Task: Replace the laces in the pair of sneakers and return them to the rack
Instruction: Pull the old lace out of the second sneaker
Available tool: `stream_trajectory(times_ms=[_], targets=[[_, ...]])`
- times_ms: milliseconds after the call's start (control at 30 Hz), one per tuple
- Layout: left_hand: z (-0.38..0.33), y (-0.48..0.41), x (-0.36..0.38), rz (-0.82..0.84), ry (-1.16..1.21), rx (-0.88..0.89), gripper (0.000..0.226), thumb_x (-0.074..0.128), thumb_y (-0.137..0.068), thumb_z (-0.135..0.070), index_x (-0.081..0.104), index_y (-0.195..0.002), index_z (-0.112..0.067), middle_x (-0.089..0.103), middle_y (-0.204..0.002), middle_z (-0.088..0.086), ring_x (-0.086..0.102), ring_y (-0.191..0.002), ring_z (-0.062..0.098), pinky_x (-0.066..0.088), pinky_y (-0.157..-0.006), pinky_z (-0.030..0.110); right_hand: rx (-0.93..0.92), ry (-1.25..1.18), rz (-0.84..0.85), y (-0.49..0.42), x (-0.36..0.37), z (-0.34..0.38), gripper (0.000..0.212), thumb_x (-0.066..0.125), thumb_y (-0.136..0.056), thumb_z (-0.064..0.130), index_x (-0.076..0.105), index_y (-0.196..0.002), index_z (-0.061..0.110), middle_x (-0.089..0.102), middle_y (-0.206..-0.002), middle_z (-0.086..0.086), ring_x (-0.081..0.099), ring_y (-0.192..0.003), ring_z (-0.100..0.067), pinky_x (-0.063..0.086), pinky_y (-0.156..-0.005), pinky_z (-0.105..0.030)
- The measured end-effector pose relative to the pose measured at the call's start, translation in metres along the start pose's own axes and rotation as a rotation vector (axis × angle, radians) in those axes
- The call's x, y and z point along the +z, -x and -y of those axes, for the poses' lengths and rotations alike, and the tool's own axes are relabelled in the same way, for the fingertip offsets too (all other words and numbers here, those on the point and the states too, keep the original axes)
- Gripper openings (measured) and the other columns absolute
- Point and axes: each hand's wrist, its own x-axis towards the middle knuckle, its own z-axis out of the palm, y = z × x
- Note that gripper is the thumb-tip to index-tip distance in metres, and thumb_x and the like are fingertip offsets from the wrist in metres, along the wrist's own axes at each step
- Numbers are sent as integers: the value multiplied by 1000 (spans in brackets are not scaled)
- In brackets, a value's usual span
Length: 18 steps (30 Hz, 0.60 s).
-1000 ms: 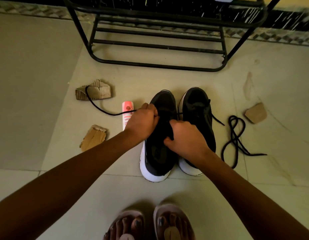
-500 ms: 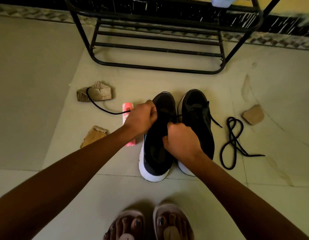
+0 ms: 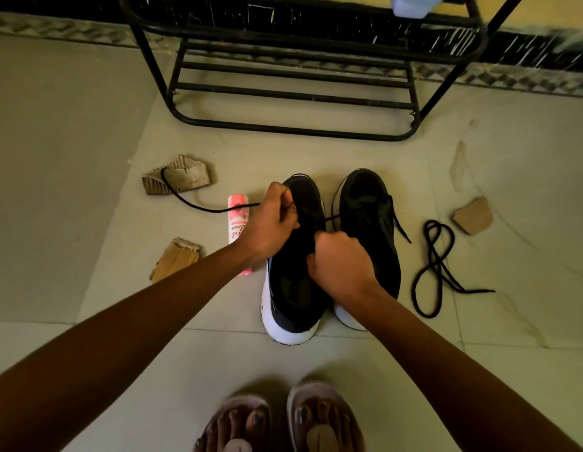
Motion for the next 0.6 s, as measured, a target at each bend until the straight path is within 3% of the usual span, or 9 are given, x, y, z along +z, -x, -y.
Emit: stream_trajectory(times_ms=[167, 233, 300, 400, 500, 533, 600], targets=[[-9, -2, -10, 82, -355, 15, 22, 56, -92, -15, 37, -104, -14, 54, -74, 1, 54, -67, 17, 43, -60, 24, 7, -6, 6, 0, 0, 0, 15, 46, -95, 20, 57, -96, 9, 46, -76, -2, 61, -78, -27, 44, -62, -30], [-16, -3, -17, 118, -501, 2, 33, 62, -88, -21, 38, -108, -11, 58, -78, 6, 57, -71, 20, 46, -65, 30, 8, -3, 8, 0, 0, 0, 16, 46, -95, 19, 58, -96, 9, 46, -76, -2, 62, -78, -27, 45, -62, -29], [-21, -3, -22, 97, -398, -3, 28, 62, -88, -17, 39, -102, -13, 60, -77, 7, 59, -74, 21, 46, -72, 33, 8, -1, 9, 0, -1, 0, 16, 45, -95, 18, 58, -95, 8, 46, -76, -2, 62, -79, -28, 44, -63, -30], [-21, 1, -26, 86, 144, -106, 18, 55, -92, -9, 41, -92, -19, 62, -73, 6, 63, -71, 14, 49, -74, 24, 26, 0, 7, 0, -3, -2, 15, 46, -95, 17, 57, -93, 8, 44, -73, -2, 57, -72, -25, 43, -62, -29], [-11, 5, -27, 1, 470, -249, 20, 49, -94, -3, 41, -89, -21, 54, -69, 6, 55, -51, 6, 49, -56, 18, 34, -6, 4, 0, -2, -2, 14, 45, -95, 16, 57, -90, 9, 39, -66, 1, 48, -64, -21, 41, -59, -29], [-7, 6, -29, -34, 429, -241, 21, 50, -94, -4, 41, -90, -22, 51, -68, 5, 50, -49, 8, 45, -51, 18, 33, -7, 4, 0, -2, -1, 15, 45, -95, 16, 57, -90, 9, 39, -66, 1, 48, -64, -21, 41, -59, -29], [3, 4, -37, -19, 14, -81, 19, 56, -91, -10, 42, -95, -22, 54, -66, 5, 50, -55, 15, 41, -53, 22, 31, -4, 8, -1, 0, 1, 16, 44, -96, 16, 58, -91, 9, 38, -64, 2, 49, -64, -20, 42, -59, -28]])
